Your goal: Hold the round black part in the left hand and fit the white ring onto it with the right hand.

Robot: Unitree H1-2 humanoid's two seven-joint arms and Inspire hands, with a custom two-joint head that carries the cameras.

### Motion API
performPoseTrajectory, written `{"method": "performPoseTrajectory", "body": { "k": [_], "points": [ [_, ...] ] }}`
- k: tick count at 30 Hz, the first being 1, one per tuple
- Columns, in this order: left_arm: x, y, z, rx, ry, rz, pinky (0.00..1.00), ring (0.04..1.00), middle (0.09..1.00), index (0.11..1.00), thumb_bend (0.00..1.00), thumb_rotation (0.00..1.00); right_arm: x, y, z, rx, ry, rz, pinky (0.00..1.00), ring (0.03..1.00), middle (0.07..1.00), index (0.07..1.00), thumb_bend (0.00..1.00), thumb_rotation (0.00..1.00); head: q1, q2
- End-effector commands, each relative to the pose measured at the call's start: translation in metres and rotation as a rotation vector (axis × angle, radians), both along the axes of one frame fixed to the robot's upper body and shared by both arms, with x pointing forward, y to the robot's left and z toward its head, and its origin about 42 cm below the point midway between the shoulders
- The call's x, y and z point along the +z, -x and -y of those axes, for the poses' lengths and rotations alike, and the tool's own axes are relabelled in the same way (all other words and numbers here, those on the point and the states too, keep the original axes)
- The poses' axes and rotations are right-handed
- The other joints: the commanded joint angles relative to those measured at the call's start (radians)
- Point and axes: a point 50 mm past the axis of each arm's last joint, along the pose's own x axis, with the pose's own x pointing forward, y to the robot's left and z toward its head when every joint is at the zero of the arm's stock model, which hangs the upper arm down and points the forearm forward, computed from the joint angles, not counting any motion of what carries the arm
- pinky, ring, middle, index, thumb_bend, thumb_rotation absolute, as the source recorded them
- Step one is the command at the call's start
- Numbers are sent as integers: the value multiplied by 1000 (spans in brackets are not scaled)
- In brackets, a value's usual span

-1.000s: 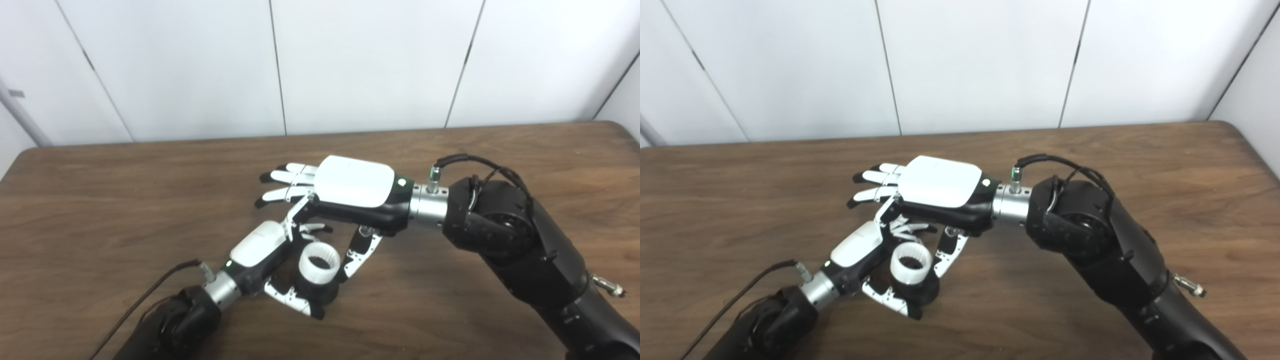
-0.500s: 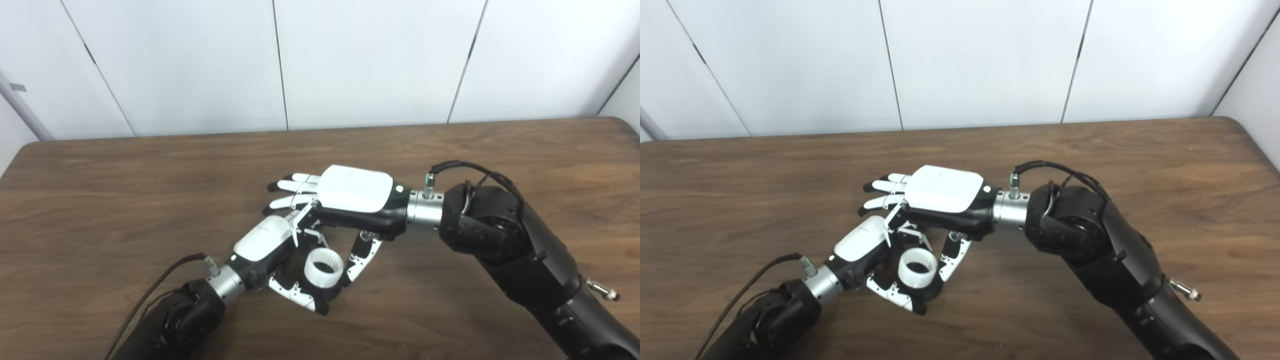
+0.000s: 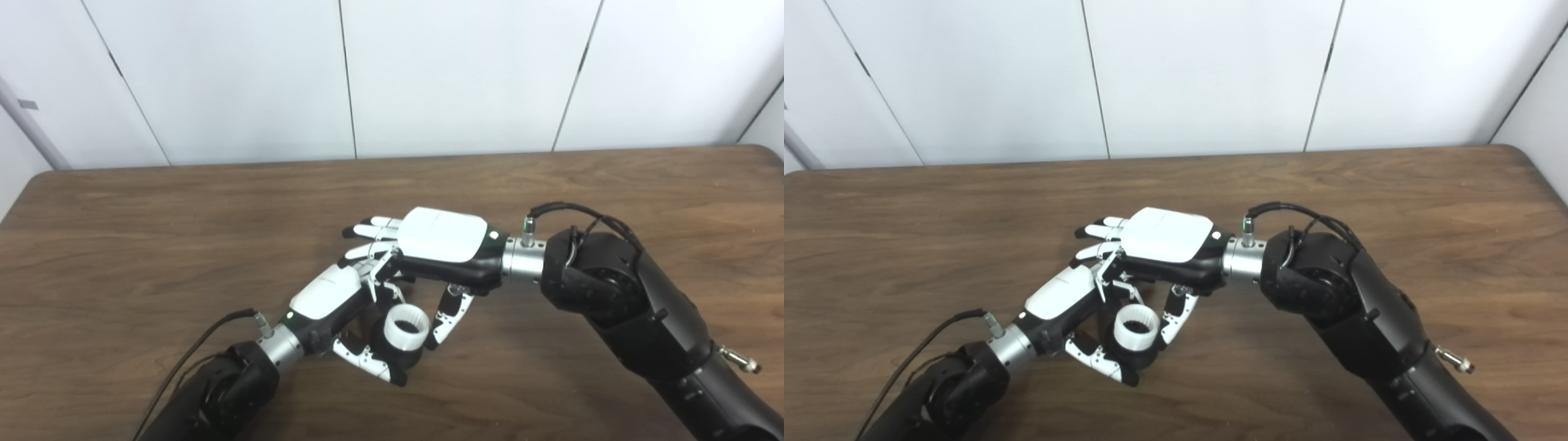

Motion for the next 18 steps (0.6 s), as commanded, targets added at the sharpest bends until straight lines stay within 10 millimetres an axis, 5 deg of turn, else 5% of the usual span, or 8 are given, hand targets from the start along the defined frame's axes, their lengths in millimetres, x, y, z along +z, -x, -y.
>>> {"method": "performPoseTrajectory", "body": {
  "k": [1, 18],
  "points": [
    [-4, 6, 5, -34, -35, -19, 1000, 1000, 861, 480, 525, 62, 20, -6, 0, 16, -36, 77, 1000, 1000, 892, 481, 525, 138, 2, 2],
    [-1, 6, 8, -39, -27, -20, 1000, 1000, 867, 480, 525, 62, 12, -9, 2, 5, -35, 54, 1000, 1000, 890, 481, 525, 138, 11, 5]
  ]
}}
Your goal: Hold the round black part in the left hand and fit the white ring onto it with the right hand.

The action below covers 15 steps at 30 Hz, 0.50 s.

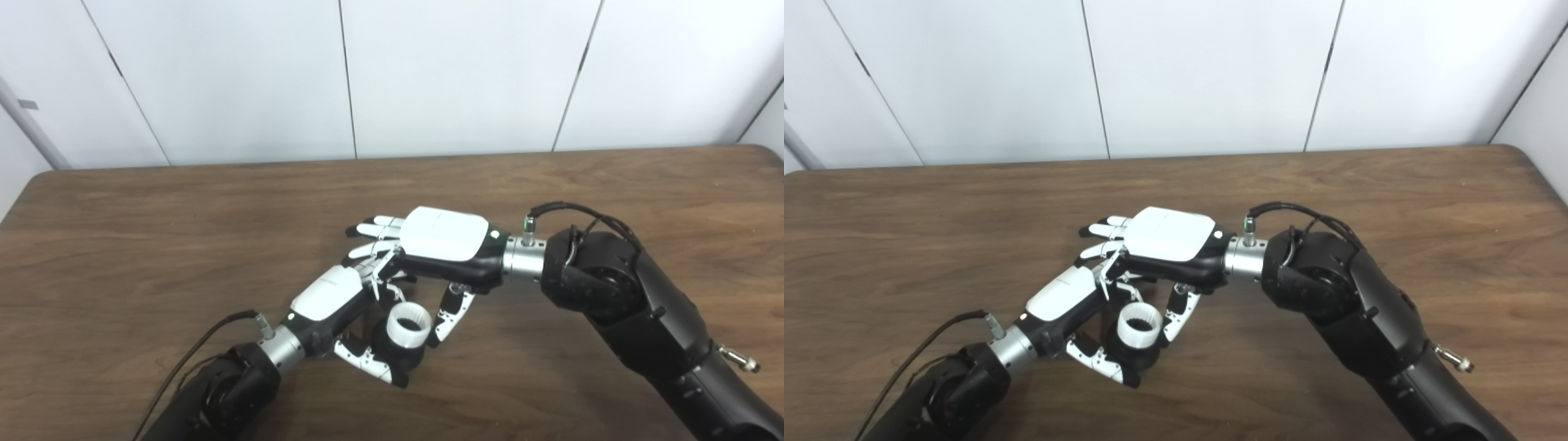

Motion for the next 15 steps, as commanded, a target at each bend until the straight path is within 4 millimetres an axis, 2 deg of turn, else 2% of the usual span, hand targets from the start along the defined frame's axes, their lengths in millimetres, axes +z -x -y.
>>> {"method": "performPoseTrajectory", "body": {
  "k": [1, 15],
  "points": [
    [-2, 4, 6, -36, -33, -16, 1000, 1000, 865, 480, 525, 62, 17, -4, -1, 18, -42, 63, 1000, 1000, 894, 481, 525, 138, 4, 2],
    [1, 6, 8, -38, -42, -20, 1000, 1000, 857, 481, 525, 62, 8, -5, -5, 24, -62, 42, 1000, 1000, 898, 482, 525, 137, 14, 6]
  ]
}}
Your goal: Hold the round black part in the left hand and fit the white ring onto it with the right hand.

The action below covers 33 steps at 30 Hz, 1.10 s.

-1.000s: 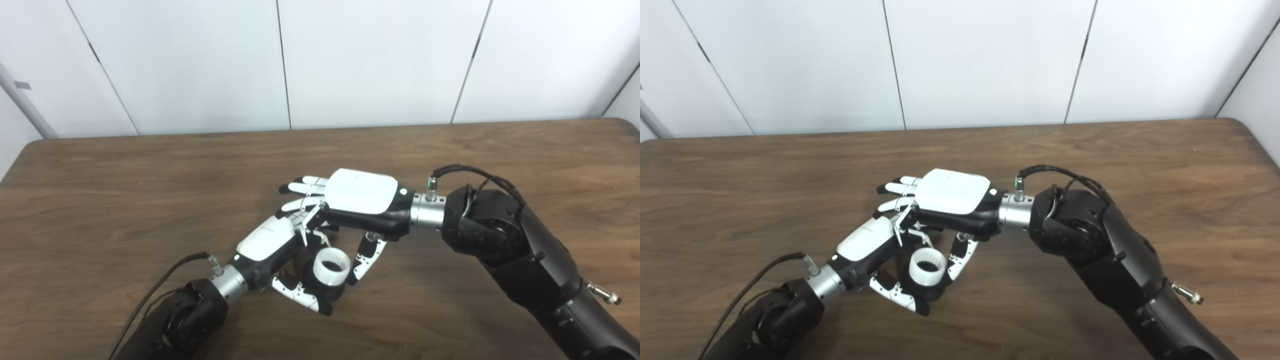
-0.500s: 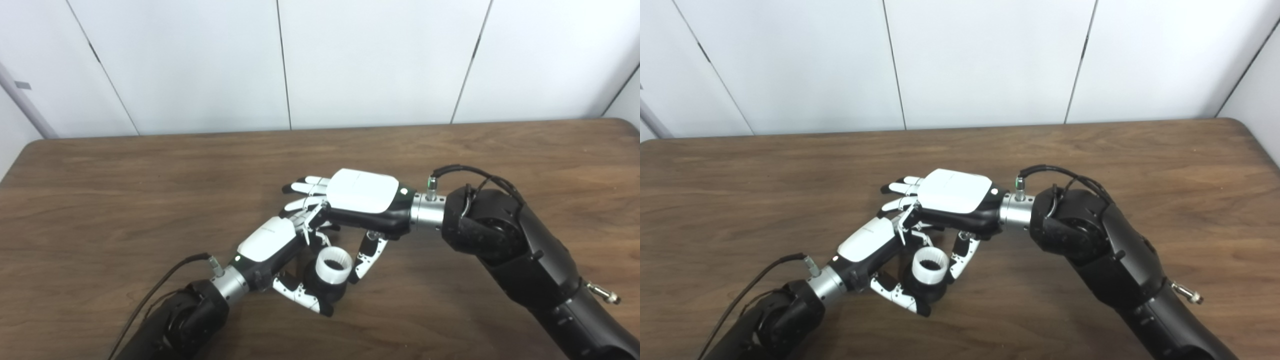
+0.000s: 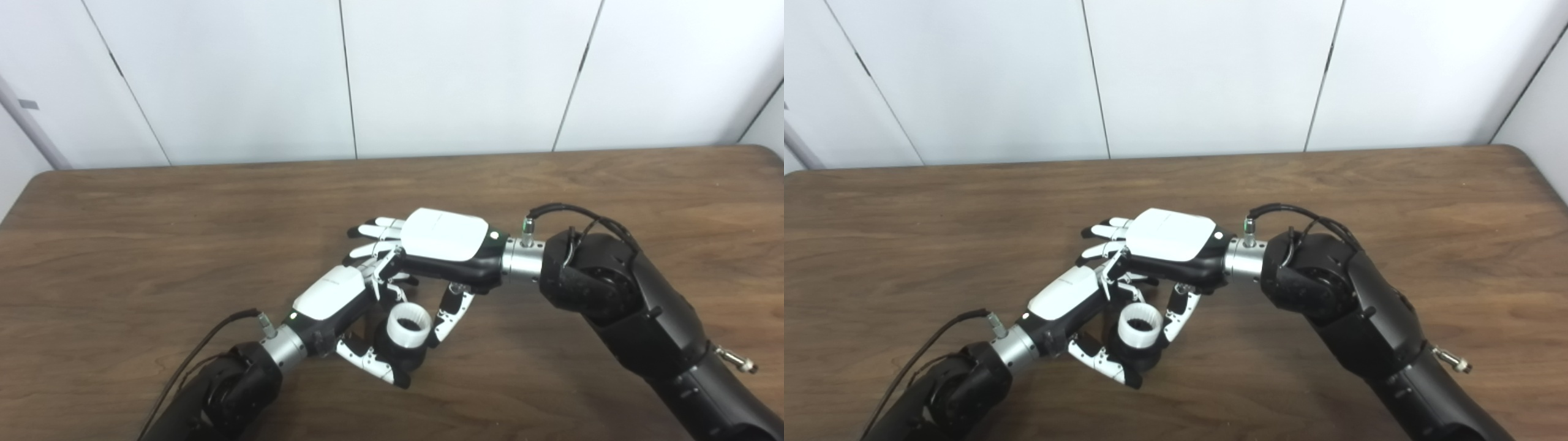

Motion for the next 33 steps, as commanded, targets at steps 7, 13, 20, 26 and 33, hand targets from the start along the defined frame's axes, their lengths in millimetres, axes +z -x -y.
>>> {"method": "performPoseTrajectory", "body": {
  "k": [7, 13, 20, 26, 33],
  "points": [
    [0, 5, 6, -43, -37, -5, 1000, 1000, 862, 481, 525, 63, 10, -3, -6, 26, -56, 42, 1000, 1000, 901, 482, 525, 137, 8, 4],
    [1, 6, 7, -41, -42, -8, 1000, 1000, 859, 481, 525, 63, 8, -4, -8, 25, -50, 40, 1000, 1000, 905, 482, 525, 137, 13, 9],
    [3, 7, 8, -40, -36, -5, 1000, 1000, 854, 481, 525, 62, 6, -6, -8, 25, -48, 28, 1000, 1000, 903, 482, 525, 135, 15, 13],
    [4, 8, 9, -41, -33, -8, 1000, 1000, 857, 481, 525, 62, 3, -8, -7, 27, -50, 24, 1000, 1000, 895, 481, 525, 136, 17, 14],
    [4, 9, 11, -42, -24, -9, 1000, 1000, 859, 481, 525, 63, 0, -11, -3, 14, -47, 21, 1000, 1000, 893, 481, 525, 136, 20, 15]
  ]
}}
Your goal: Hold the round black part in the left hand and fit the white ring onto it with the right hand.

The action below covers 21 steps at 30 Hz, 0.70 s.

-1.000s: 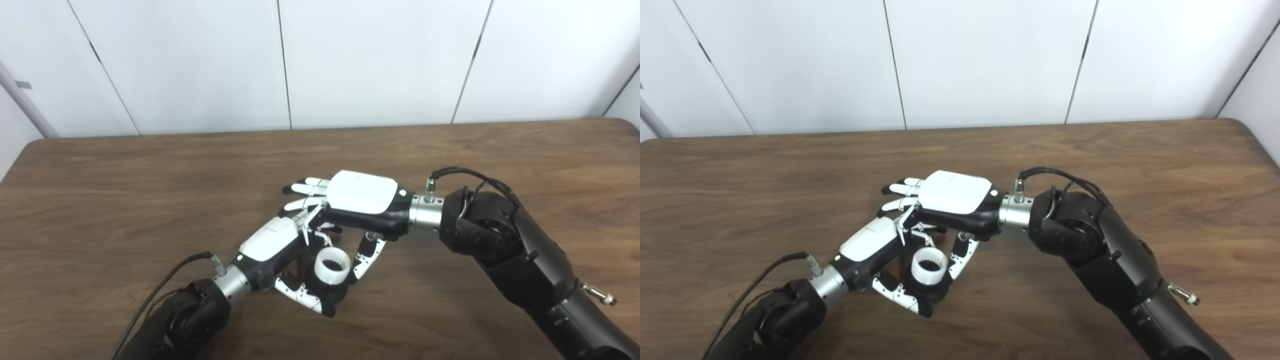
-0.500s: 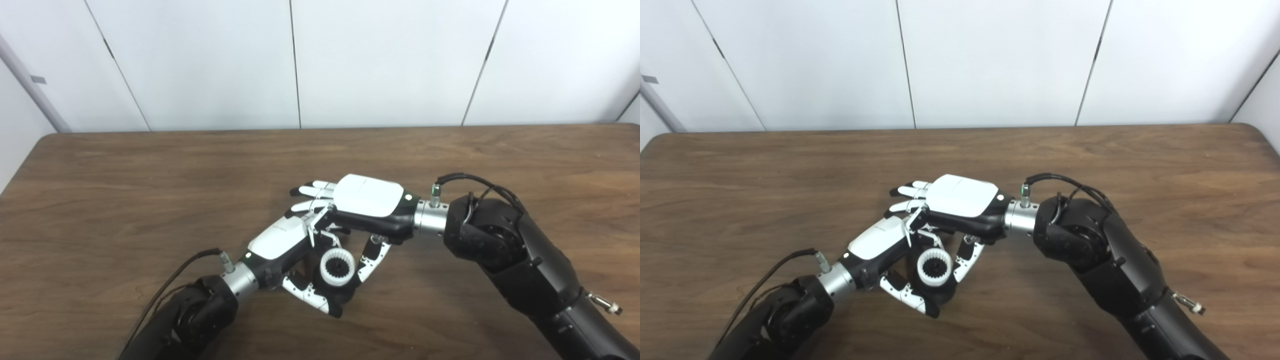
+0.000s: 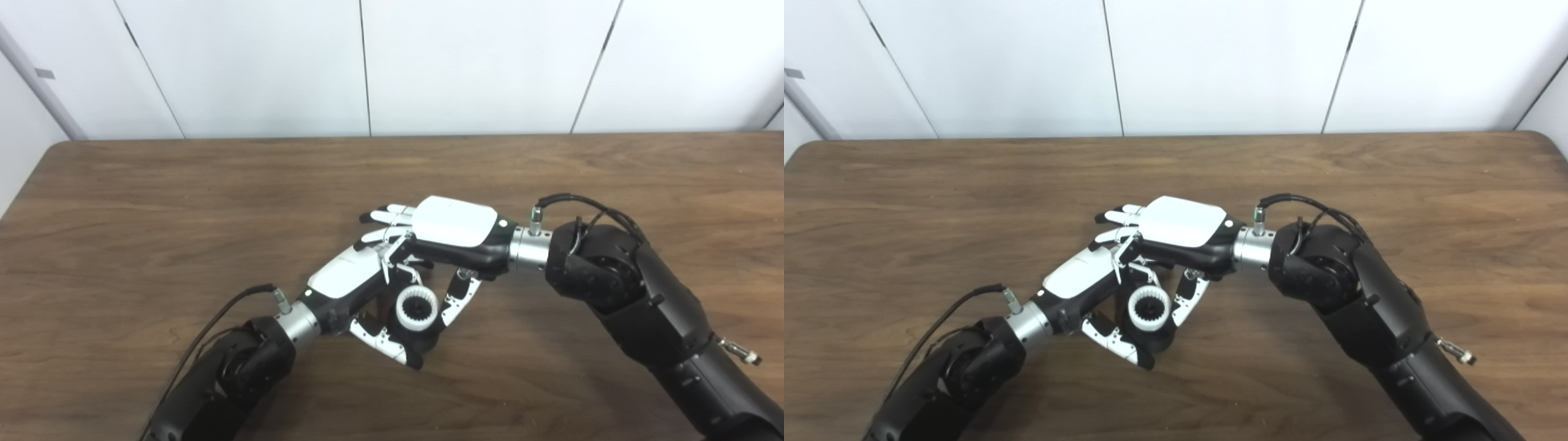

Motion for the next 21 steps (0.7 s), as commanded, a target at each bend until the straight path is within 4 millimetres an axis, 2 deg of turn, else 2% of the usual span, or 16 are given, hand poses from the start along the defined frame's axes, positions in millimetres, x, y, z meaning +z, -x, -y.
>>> {"method": "performPoseTrajectory", "body": {
  "k": [1, 21],
  "points": [
    [2, 5, 6, -38, -16, 2, 1000, 1000, 861, 481, 525, 63, 17, -5, -1, 22, -48, 63, 1000, 1000, 892, 481, 525, 135, 3, 2],
    [3, 5, 5, -28, -6, 5, 1000, 1000, 889, 480, 525, 61, 7, -4, 2, 26, -31, 38, 1000, 1000, 889, 481, 525, 137, 4, 9]
  ]
}}
